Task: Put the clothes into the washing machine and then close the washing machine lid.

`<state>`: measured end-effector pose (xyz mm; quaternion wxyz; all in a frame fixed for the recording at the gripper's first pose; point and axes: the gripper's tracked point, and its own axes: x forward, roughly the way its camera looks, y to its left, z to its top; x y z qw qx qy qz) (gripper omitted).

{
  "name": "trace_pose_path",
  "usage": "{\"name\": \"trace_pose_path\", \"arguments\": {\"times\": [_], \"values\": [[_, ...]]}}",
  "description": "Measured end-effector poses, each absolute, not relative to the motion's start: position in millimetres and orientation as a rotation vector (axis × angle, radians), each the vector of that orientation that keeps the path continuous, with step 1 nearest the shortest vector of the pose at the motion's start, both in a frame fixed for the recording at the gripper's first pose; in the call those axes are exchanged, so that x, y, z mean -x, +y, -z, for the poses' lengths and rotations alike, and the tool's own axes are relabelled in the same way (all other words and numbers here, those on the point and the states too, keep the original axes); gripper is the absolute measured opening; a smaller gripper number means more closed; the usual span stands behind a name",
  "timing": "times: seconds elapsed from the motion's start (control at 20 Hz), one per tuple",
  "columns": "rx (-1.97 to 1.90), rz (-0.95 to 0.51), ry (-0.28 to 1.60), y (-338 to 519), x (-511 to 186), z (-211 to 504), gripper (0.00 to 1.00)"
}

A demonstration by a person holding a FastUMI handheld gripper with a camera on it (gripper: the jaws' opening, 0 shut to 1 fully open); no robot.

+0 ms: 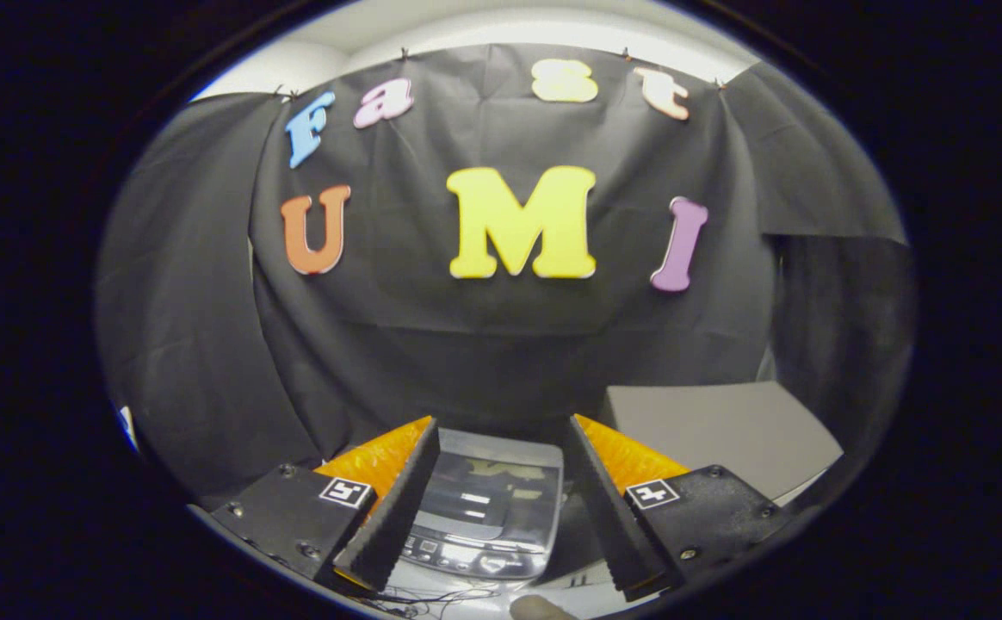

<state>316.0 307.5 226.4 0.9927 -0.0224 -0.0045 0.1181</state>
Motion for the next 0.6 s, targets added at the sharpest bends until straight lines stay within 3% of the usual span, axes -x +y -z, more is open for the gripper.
{"name": "trace_pose_path", "arguments": {"times": [0.3, 0.6], "values": [[0.012, -0.161, -0.081, 191, -255, -232, 0.94], [0.006, -0.111, -0.069, 87, -205, -171, 0.94]]}}
